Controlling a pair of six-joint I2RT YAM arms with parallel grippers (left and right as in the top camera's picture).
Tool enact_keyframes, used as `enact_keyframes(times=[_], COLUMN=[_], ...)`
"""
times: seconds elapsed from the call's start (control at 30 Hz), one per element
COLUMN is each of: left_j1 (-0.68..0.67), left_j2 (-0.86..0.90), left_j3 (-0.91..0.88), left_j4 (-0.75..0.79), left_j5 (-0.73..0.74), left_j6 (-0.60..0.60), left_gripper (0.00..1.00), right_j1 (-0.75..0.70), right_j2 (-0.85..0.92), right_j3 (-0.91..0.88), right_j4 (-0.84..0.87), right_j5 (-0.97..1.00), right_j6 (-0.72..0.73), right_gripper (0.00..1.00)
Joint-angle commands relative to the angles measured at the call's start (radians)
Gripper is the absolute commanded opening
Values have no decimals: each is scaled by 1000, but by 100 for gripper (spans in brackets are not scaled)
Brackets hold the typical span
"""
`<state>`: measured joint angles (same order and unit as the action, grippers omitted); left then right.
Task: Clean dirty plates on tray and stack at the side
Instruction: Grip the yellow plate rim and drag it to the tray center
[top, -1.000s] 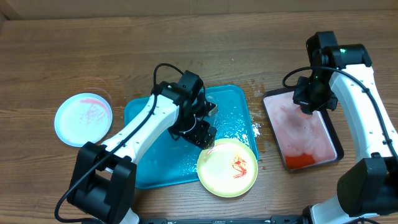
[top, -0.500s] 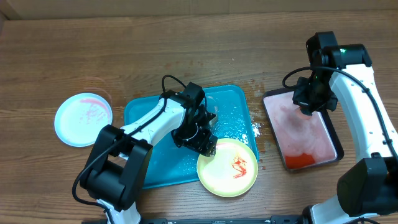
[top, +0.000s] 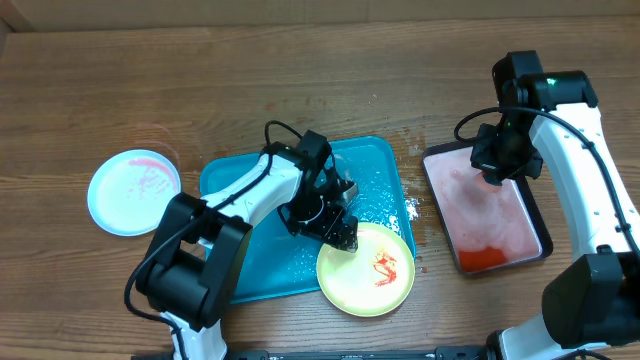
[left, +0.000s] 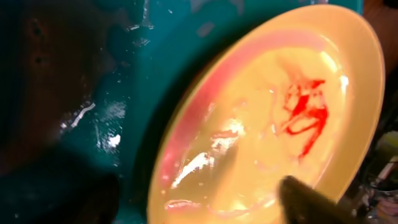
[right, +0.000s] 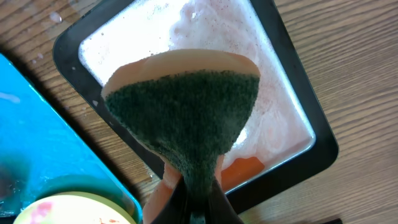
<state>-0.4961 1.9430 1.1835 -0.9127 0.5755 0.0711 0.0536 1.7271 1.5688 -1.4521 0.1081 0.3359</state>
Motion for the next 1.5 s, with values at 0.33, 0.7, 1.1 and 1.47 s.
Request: enact_keyframes(times=[0.33,0.7,1.1,1.47], left_j1=[-8,16,32,63], left_j2=[78,56,32,32], left_j3=[-45,59,219,65], left_j4=[-34,-46,-153,64], left_j5=[-186,-533,-832,-513], left_j6=[-24,-371,-593,-401], left_gripper=[4,4,4,5], right_j1=[-5,-4,46,243], right_j2=[-4,-4,-4,-2], right_j3=[1,1,1,1], right_j4=[3,30,142,242], right_j5=[-2,-61,-303,-424], right_j6=[-3,-53,-199,-271], right_gripper=[4,4,4,4])
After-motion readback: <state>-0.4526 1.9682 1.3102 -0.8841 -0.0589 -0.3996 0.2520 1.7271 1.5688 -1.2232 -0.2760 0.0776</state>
